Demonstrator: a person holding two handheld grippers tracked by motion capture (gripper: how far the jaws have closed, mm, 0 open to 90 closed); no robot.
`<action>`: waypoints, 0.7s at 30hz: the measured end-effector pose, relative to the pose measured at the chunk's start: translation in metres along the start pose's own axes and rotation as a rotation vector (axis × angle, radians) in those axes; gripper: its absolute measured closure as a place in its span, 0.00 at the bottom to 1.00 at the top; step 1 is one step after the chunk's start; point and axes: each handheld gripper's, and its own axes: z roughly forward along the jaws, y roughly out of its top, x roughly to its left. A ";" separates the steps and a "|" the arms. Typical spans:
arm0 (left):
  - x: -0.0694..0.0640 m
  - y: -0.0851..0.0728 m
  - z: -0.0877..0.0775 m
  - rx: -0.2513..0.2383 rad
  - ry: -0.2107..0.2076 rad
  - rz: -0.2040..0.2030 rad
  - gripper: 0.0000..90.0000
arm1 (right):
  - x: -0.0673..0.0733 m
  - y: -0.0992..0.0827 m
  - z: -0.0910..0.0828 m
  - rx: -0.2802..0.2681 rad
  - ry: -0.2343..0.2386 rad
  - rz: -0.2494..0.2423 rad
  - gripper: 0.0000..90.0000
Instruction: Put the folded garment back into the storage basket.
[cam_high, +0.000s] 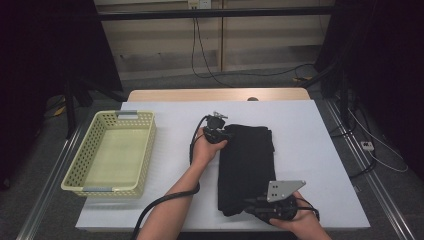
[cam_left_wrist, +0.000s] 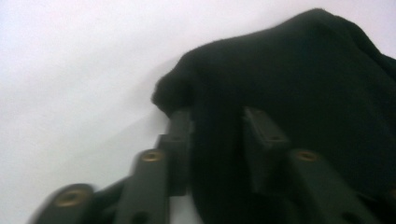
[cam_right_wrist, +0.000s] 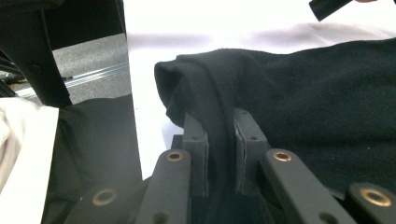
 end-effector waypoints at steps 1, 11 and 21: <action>-0.001 0.001 0.000 0.006 0.004 0.000 0.84 | 0.000 0.000 0.001 0.002 -0.002 -0.005 0.87; -0.002 0.027 -0.030 0.033 -0.029 -0.032 0.91 | 0.000 0.003 0.000 -0.029 -0.016 0.013 0.87; -0.006 0.059 -0.067 0.082 0.011 0.005 0.91 | 0.002 0.019 0.000 -0.124 -0.033 0.022 0.87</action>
